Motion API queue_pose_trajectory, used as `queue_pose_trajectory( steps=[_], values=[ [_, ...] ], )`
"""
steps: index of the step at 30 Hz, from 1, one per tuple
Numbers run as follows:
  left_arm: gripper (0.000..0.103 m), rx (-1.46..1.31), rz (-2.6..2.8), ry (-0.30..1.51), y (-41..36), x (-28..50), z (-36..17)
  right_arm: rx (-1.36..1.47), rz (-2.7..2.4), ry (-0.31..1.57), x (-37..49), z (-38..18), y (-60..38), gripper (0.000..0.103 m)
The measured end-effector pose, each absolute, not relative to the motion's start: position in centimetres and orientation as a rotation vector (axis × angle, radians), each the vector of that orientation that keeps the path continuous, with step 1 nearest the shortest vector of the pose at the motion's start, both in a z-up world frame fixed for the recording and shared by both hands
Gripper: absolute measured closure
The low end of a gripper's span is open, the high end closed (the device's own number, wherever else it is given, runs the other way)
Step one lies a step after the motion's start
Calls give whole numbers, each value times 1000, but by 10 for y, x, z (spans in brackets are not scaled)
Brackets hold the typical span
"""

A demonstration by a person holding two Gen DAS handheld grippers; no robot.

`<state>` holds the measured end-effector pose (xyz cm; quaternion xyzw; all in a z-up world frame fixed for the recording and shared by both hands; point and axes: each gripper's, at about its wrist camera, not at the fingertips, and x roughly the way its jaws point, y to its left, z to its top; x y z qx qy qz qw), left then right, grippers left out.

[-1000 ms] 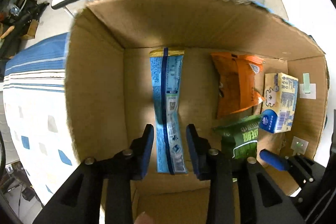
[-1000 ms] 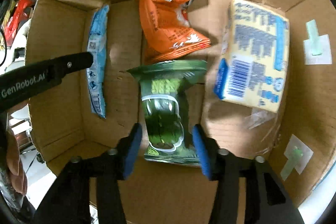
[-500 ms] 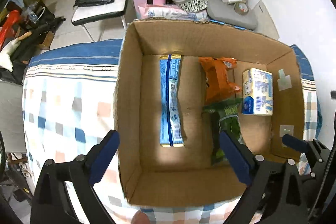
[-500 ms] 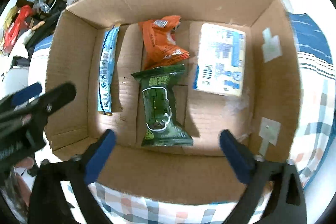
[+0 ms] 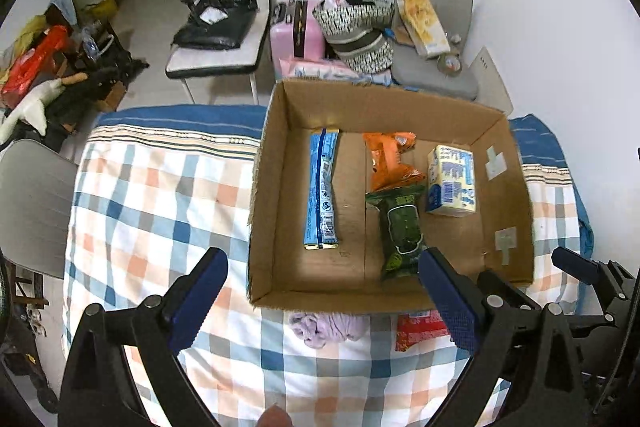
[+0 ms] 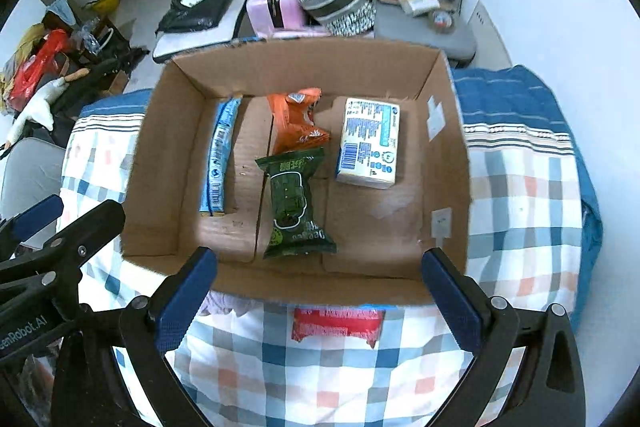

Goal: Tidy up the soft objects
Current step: 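Withdraw both tools toward the lilac sock and red snack pack, then grasp the lilac sock with the left gripper while the right grasps the red pack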

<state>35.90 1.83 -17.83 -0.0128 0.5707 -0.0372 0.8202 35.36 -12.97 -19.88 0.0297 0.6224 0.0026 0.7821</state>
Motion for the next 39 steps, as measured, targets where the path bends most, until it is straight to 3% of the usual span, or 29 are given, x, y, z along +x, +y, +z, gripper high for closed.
queue_pose_trajectory(
  steps=[10, 23, 25, 27, 32, 37, 38, 39],
  values=[
    [5, -105, -49, 1200, 23, 312, -167, 151, 19, 1306, 295, -174, -154, 0],
    [5, -194, 35, 1436, 37, 273, -272, 523, -17, 1513, 262, -341, -222, 0],
    [5, -187, 46, 1451, 36, 270, -281, 571, -5, 1516, 263, -363, -225, 7],
    [5, -179, 50, 1459, 36, 269, -288, 611, 17, 1521, 265, -380, -225, 44],
    [5, -190, 62, 1479, 39, 267, -298, 703, 272, 1626, 255, -384, -210, 52],
    [5, -208, 76, 1484, 44, 266, -302, 414, 412, 1632, 228, -349, -172, 46],
    [5, -210, 79, 1486, 44, 266, -303, 318, 402, 1599, 228, -341, -167, 30],
    [5, -211, 83, 1488, 45, 265, -305, 204, 392, 1560, 230, -336, -159, 7]
  ],
)
